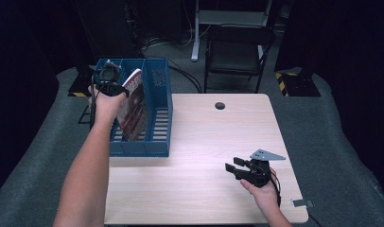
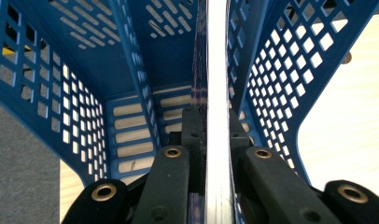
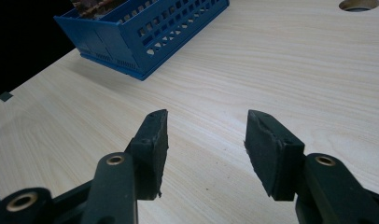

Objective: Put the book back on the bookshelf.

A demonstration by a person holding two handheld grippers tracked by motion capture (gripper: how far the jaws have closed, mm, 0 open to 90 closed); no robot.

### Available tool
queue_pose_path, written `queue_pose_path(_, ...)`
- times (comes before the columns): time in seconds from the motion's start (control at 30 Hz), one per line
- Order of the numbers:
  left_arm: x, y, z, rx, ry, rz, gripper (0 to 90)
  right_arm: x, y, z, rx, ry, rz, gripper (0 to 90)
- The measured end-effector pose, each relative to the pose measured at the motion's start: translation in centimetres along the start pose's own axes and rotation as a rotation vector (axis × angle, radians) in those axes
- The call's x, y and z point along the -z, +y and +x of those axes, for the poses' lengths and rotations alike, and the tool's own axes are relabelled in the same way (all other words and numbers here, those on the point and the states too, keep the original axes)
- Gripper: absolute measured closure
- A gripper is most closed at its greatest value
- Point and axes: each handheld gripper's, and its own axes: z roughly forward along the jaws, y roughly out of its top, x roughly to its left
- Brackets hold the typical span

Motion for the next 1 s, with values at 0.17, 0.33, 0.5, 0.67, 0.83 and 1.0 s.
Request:
queue_pose_path(0.17,0.3,-0.4,0.4,0.0,0.002,0.018,83.3,0.0,0.0,0.0,0.001,0.005,0.0,48.8)
queue_pose_path(0.33,0.4,-0.8,1.0,0.007,-0.003,0.014,82.9,-0.2,0.0,0.1,-0.003,0.003,0.003,48.9)
queue_pose_path(0.5,0.4,-1.2,1.0,0.008,-0.012,0.041,80.6,-0.3,0.0,0.1,0.005,0.002,0.009,48.8)
queue_pose_path(0.67,1.1,-1.5,0.9,0.0,-0.01,0.04,80.5,-0.3,0.0,0.0,0.001,-0.002,0.009,48.8)
queue_pose_path(0.83,1.9,-2.2,1.0,-0.022,-0.024,0.06,80.0,-0.2,-0.1,0.0,-0.003,-0.004,0.009,48.8)
queue_pose_path(1.0,2.7,-2.6,0.9,-0.031,-0.021,0.058,80.1,-0.3,-0.1,0.0,-0.006,-0.004,0.01,48.8)
